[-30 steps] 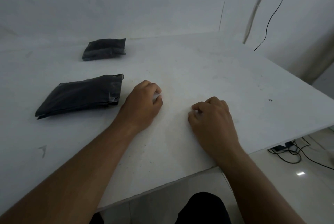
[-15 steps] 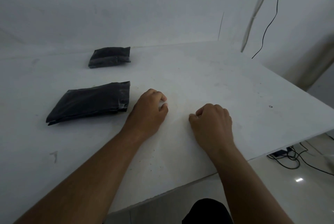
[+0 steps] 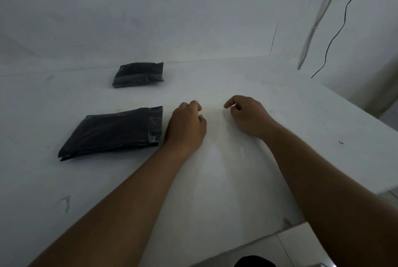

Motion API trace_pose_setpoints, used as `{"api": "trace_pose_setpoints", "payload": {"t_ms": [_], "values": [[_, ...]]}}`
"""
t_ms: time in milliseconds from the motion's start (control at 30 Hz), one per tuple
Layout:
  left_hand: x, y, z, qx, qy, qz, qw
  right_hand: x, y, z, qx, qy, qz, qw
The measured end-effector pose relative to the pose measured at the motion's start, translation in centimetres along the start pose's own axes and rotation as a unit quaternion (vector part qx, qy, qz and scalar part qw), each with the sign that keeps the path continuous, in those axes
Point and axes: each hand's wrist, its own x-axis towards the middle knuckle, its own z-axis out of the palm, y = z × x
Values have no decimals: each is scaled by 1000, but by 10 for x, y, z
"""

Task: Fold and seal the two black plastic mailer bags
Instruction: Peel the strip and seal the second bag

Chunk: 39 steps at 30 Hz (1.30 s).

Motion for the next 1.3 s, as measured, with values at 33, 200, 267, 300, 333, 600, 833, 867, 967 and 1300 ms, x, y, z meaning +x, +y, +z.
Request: {"api": "trace_pose_setpoints", "payload": {"t_ms": [33,200,267,300,333,600,833,867,967,1300], "values": [[3,0,3,8,6,-7,1000,10,1,0,-1,-8,-11,1000],[13,-3,10,3,31,-34,999,39,9,10,2,-15,-43,999],[12,-4,9,-5,32,-33,999,39,11,12,5,-10,-59,998],[13,-5,10,-4,30,-33,999,42,12,13,5,-10,-66,998],[14,-5,10,-1,27,-33,999,44,12,13,5,-9,-72,997],[15,-7,12,20,9,-17,1000,51,11,18,17,0,-86,996],[13,-7,10,18,2,-12,1000,51,8,24,-12,22,-98,995],[13,-6,10,16,1,-12,1000,50,8,24,-9,24,-96,995],[13,-6,9,10,0,-14,1000,48,8,24,1,25,-90,996],[13,-6,9,5,5,-17,1000,49,8,23,-31,24,-110,993]]}}
